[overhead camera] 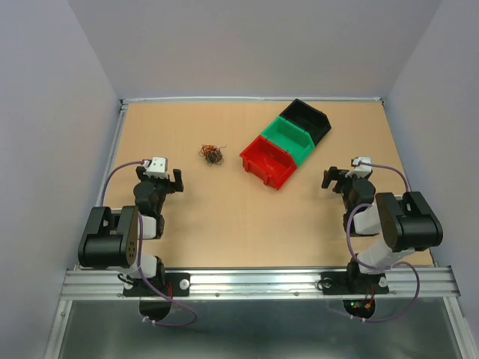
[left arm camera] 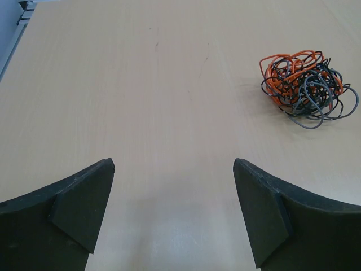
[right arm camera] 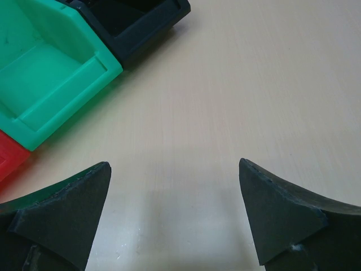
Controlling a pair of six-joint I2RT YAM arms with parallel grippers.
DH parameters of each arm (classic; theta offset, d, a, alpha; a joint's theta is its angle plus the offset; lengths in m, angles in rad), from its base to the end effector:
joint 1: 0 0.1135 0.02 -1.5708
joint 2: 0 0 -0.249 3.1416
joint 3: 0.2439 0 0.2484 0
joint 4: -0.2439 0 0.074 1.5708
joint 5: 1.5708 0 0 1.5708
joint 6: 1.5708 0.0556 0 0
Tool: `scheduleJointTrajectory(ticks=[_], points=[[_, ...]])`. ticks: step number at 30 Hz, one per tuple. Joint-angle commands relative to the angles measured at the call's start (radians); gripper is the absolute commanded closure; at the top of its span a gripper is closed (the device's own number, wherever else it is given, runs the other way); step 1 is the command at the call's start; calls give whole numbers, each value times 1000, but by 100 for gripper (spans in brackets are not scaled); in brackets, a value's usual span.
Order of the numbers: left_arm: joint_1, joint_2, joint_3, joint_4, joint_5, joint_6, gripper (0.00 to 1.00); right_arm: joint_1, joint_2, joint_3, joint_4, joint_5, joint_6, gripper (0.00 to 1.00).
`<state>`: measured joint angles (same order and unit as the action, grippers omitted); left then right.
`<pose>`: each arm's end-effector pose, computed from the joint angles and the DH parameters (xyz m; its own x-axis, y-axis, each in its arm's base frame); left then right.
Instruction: Untangle the cables
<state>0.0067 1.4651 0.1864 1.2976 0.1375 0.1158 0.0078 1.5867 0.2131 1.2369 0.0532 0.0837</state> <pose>0.2497 -0.0059 0.1500 0.0338 0.1147 -0.9928 0.1274 0.9848 0.1181 0.2583 -0.0009 0.1202 -0.1320 0.0825 -0.9878 0.0561 0.9956 0.0756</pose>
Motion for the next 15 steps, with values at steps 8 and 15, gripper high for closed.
scheduleJointTrajectory(ticks=[8,15], points=[[-4,-72,45,196,18,7,1,69,-276,81,-243,158,34,0],[-1,-146,569,-836,424,332,1,67,-438,75,-301,114,368,0]])
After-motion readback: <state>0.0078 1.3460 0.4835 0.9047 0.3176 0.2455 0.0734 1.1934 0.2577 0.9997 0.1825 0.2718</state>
